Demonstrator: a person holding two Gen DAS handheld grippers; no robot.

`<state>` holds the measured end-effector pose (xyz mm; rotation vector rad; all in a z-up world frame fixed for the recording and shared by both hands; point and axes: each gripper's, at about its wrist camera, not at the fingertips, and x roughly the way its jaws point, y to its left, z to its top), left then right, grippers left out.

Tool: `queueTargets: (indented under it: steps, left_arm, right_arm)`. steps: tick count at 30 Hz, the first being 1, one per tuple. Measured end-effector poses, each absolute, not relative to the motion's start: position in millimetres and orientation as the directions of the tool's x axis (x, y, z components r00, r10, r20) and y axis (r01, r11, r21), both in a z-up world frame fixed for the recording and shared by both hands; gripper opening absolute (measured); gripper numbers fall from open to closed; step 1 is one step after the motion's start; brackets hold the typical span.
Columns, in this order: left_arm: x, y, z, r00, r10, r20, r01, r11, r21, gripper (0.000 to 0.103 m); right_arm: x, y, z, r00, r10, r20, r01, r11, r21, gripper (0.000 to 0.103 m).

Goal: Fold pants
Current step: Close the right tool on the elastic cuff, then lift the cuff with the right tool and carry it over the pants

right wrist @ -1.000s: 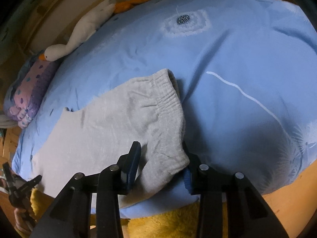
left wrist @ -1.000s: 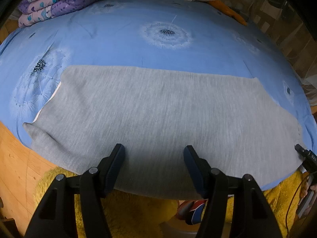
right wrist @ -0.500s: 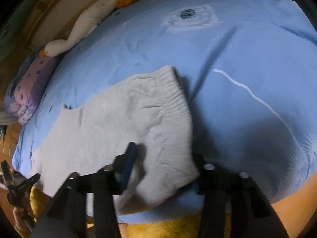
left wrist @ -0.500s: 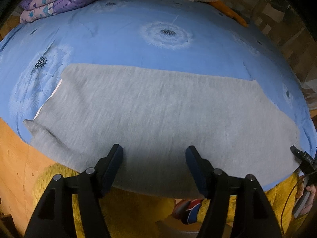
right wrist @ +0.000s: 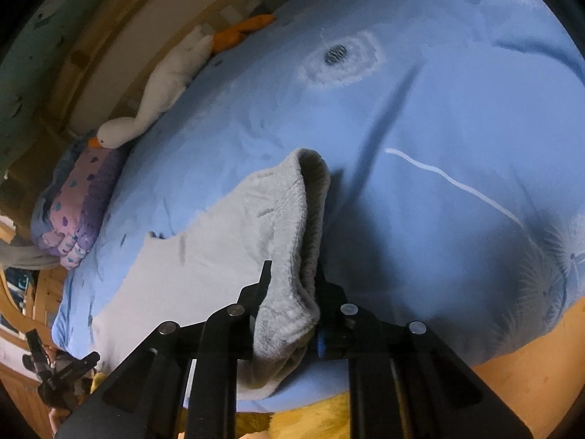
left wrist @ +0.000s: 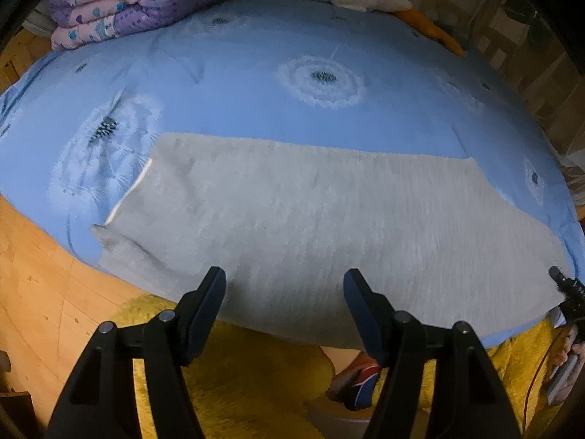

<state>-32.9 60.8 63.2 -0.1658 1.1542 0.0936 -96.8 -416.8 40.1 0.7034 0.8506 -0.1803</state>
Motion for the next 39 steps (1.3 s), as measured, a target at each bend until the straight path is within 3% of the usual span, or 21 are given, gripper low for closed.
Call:
queueTargets:
  steps: [24,39]
  left_arm:
    - [-37,65,74,0.422,-0.006,-0.906,-0.161,0.984,-0.082,0.070]
    - [-37,86,78,0.439,-0.014,-0.899,-0.197,0.974,-0.111,0.070]
  right_arm:
    - [-68,-317,144,0.738,0.204,-0.643,0.100,0.910,0.403,0.017]
    - [-27,-225,169,0.685,0.341,-0.644,-0.114,0.923,0.368,0.017]
